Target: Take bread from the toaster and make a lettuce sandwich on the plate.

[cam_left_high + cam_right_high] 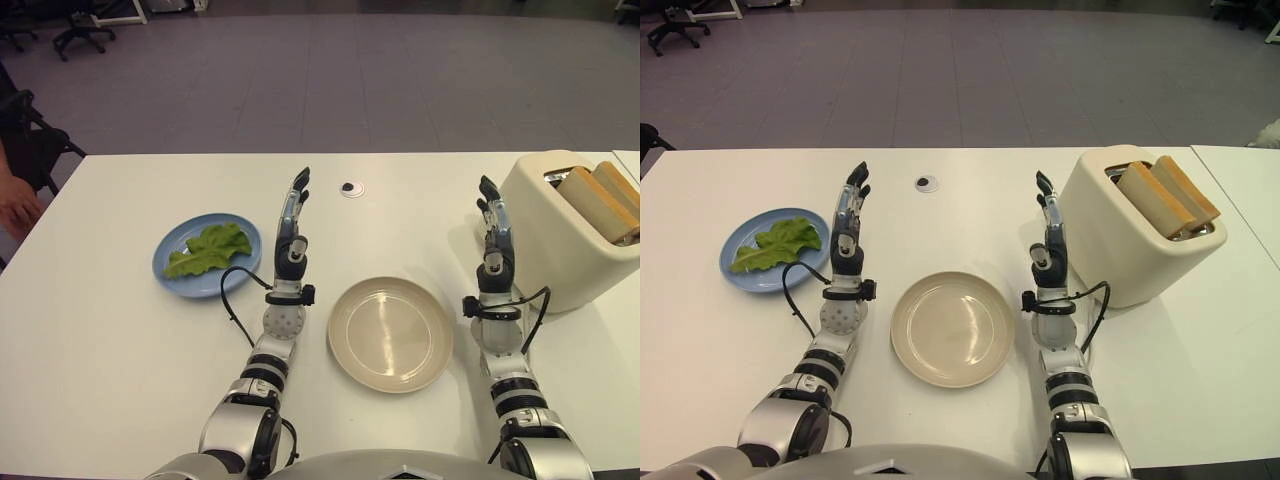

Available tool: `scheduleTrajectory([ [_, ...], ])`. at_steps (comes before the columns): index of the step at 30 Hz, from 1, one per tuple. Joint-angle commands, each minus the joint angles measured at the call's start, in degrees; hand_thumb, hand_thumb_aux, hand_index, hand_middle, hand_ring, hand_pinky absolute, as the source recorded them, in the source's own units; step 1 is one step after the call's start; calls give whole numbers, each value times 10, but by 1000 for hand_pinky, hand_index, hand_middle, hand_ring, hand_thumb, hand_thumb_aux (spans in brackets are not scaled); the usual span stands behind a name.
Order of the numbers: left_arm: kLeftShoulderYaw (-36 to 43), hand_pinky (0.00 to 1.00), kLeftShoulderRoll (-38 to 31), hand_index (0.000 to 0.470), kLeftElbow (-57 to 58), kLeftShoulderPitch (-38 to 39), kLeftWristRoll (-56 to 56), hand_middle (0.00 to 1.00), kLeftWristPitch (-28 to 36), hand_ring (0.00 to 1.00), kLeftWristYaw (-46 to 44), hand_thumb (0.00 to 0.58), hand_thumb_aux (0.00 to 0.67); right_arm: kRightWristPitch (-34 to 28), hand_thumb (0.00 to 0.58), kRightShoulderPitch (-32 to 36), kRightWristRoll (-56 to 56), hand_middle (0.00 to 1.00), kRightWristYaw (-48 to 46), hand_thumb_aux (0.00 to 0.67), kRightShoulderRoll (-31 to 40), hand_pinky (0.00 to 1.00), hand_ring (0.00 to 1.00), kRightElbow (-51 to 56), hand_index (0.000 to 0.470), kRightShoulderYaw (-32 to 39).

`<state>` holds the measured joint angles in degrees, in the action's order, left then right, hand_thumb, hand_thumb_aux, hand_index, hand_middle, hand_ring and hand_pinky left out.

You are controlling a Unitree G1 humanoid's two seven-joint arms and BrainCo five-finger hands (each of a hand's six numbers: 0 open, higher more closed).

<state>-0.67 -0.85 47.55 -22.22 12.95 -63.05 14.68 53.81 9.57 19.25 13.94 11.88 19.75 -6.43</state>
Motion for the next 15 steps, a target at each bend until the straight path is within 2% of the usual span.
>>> scheduleTrajectory([
  [1,0,0,1,0,7,-3,13,0,10,0,13,0,0,-120,0,-61,50,0,22,0,83,0,0,-167,0,-157],
  [3,0,0,1,0,5,-2,17,0,11,0,18,0,0,-197,0,-74,83,0,41,0,134,0,0,-184,0,-239],
  [6,-1,0,-1,0,3,-1,23,0,15,0,29,0,0,-307,0,-70,111,0,61,0,231,0,0,-82,0,-296],
  [10,-2,0,-5,0,7,-4,24,0,17,0,37,0,0,-362,0,-58,140,0,78,0,307,0,0,49,0,-257],
  [15,-2,0,-11,0,7,-2,25,0,18,0,43,0,0,-381,0,-30,155,0,98,0,331,0,0,131,0,-176],
])
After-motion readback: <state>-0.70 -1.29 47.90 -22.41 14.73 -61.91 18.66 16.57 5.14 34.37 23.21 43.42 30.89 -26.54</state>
